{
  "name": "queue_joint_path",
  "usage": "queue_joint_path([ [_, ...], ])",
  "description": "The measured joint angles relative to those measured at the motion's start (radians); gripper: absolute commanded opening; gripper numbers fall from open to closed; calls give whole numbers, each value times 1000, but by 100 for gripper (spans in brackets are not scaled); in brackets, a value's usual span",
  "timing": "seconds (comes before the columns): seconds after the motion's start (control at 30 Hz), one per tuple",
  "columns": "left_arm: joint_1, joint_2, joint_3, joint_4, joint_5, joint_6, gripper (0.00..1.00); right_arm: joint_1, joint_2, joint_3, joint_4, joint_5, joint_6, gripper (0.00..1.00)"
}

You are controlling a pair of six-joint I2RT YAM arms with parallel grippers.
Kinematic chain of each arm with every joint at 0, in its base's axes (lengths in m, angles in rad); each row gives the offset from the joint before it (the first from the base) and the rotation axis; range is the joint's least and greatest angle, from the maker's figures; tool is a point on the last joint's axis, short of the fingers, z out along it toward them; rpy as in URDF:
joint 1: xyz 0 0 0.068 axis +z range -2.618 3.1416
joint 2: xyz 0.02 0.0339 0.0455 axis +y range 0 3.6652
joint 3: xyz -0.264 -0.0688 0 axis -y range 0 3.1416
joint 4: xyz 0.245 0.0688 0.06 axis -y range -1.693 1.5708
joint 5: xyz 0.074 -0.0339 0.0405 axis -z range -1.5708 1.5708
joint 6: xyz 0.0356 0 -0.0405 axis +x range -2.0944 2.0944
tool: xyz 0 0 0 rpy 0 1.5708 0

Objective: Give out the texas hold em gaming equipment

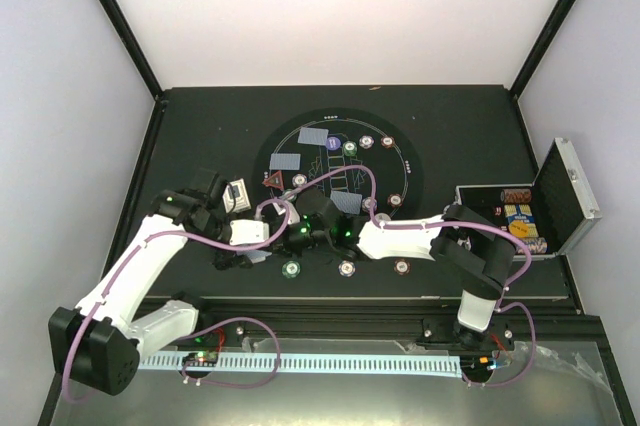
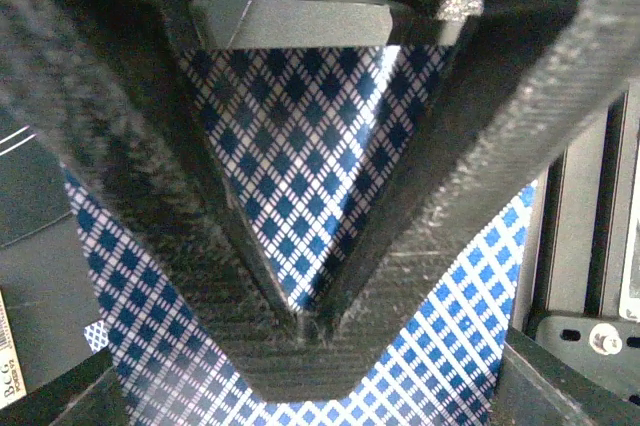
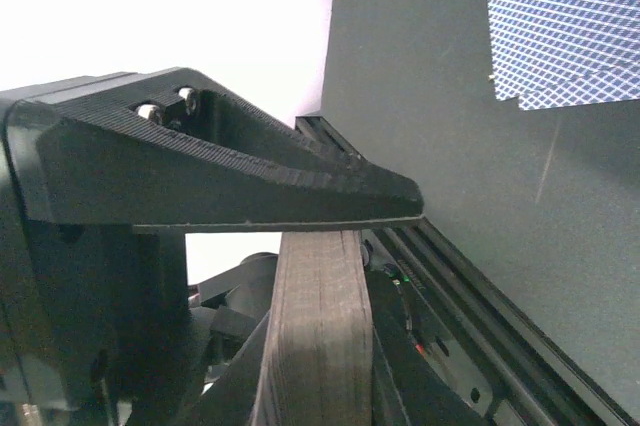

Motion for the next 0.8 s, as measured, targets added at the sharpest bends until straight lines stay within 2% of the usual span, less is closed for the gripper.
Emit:
queue_joint_path([
  [0.1, 0, 11, 0, 0, -1, -6, 55, 0, 1, -3, -13, 4, -6, 1],
  [0.23, -3, 19, 0, 2, 0, -11, 53, 0, 2, -5, -11, 8, -8, 1],
  [0.3, -3, 19, 0, 1, -1, -16, 48, 0, 2, -5, -11, 8, -9, 1],
  [0.53, -3, 19, 9, -8, -5, -24, 3, 0, 3, -5, -11, 15, -23, 1],
  [0.73, -4, 19, 39, -36, -23, -32, 2, -1, 3, -8, 16, 16, -37, 3],
  [0.8, -4, 19, 42, -42, -25, -34, 2, -3, -1, -14, 24, 16, -39, 12],
])
